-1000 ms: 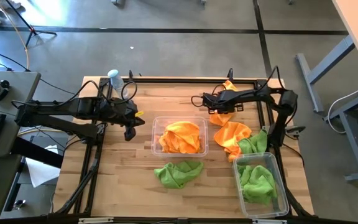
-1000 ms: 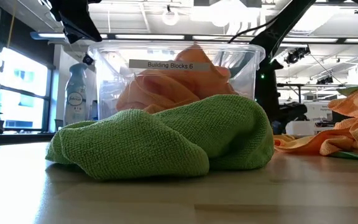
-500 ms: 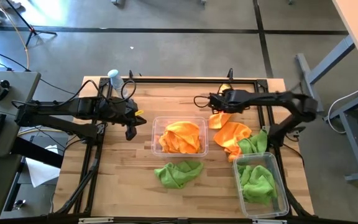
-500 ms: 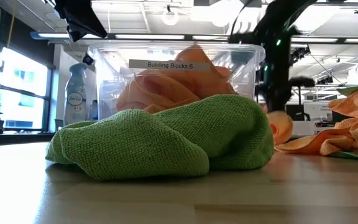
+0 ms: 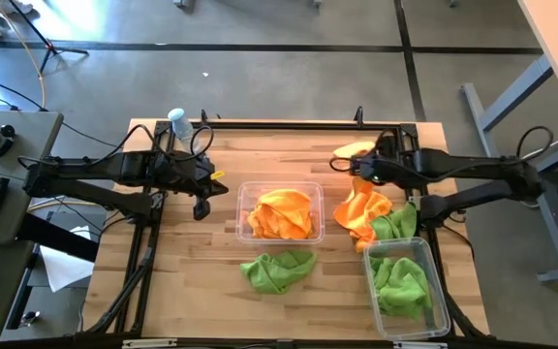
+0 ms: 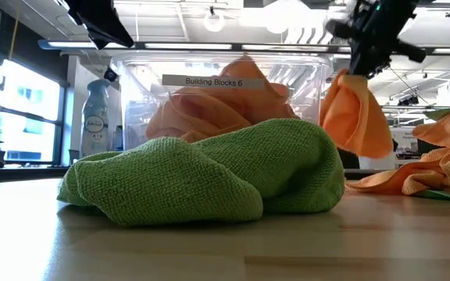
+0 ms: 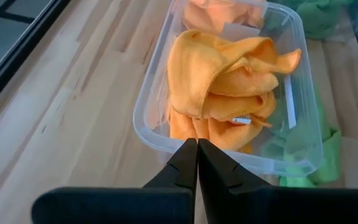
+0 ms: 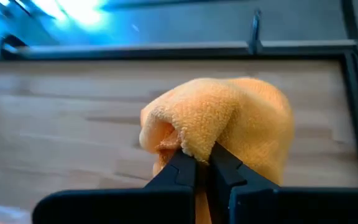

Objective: Sort microfiber towel by color & place in baskets
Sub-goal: Put the orange towel into the top transparent bin

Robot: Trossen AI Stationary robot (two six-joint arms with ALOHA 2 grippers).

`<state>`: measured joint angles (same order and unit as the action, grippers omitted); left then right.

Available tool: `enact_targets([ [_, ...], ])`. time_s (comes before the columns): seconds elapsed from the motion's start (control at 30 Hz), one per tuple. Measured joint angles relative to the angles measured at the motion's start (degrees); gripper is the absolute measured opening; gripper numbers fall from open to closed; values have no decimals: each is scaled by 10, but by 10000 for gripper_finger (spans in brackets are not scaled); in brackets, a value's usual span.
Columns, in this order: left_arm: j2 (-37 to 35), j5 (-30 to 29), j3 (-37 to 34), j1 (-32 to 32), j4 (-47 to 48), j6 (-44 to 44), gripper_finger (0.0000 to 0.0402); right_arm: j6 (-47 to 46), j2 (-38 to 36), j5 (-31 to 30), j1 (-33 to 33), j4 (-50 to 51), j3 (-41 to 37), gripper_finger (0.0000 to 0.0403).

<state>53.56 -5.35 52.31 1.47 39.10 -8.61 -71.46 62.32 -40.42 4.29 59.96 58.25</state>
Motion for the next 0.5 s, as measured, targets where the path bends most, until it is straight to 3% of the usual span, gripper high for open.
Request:
enact_targets([
  [0.2, -1, 2, 0, 20, 11, 18, 0, 1, 6, -54, -73, -3, 56, 1],
  [0.5, -44, 3, 0, 50, 48, 29, 0, 100, 102, -105, -160, -3, 224, 0],
])
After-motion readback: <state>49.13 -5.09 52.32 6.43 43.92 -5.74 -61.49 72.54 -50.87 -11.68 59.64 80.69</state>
